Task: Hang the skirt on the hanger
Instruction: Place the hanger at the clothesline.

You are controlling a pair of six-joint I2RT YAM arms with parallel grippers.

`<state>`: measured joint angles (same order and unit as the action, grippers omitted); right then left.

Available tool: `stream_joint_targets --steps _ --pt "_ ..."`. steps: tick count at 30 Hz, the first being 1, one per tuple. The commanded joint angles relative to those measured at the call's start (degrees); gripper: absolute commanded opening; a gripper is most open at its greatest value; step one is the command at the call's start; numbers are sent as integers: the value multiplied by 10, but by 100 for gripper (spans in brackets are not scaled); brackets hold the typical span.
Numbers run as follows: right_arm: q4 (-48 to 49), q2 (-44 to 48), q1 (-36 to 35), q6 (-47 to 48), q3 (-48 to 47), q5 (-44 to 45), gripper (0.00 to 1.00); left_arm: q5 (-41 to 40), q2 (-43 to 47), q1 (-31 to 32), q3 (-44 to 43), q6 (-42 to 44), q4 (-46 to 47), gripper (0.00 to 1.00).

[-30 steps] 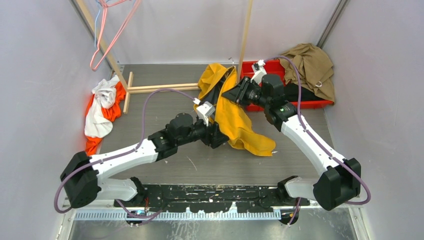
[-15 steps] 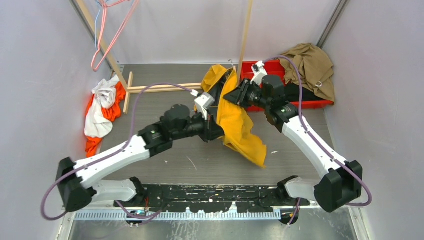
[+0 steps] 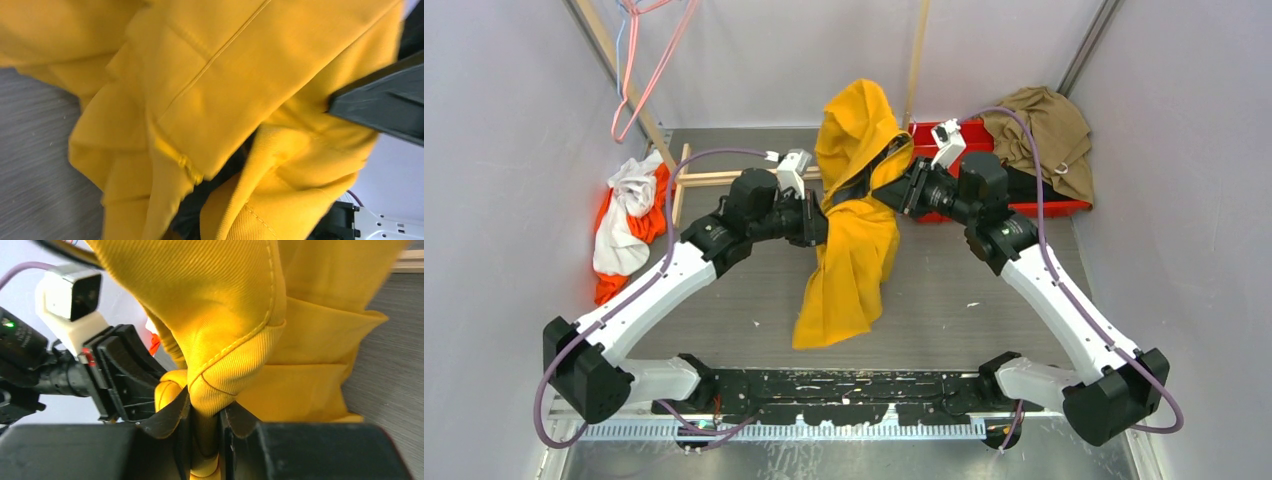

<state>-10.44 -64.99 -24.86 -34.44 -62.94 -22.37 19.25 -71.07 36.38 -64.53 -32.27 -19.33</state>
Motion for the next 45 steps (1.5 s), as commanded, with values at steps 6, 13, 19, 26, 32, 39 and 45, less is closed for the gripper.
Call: stream_joint_targets --steps 6,13,19,26,32,39,45 --pt "-11 4 1 31 -134 -33 1 -80 -28 -35 31 -8 43 14" --pt "-124 -77 1 67 -285 -35 1 -107 -62 -43 -29 -3 23 47" --pt "-206 -165 2 99 -442 -44 1 -122 6 -44 -62 3 -11 57" --pt "-216 -268 14 113 -596 -56 1 -137 64 -51 -75 12 -52 58" --pt "-148 -332 44 82 -668 -74 1 -128 91 -51 -59 13 -73 57" --pt "-60 -376 73 41 -716 -90 1 -127 103 -51 -32 17 -89 57" --pt "6 -386 84 17 -709 -98 1 -126 95 -52 -28 19 -91 56"
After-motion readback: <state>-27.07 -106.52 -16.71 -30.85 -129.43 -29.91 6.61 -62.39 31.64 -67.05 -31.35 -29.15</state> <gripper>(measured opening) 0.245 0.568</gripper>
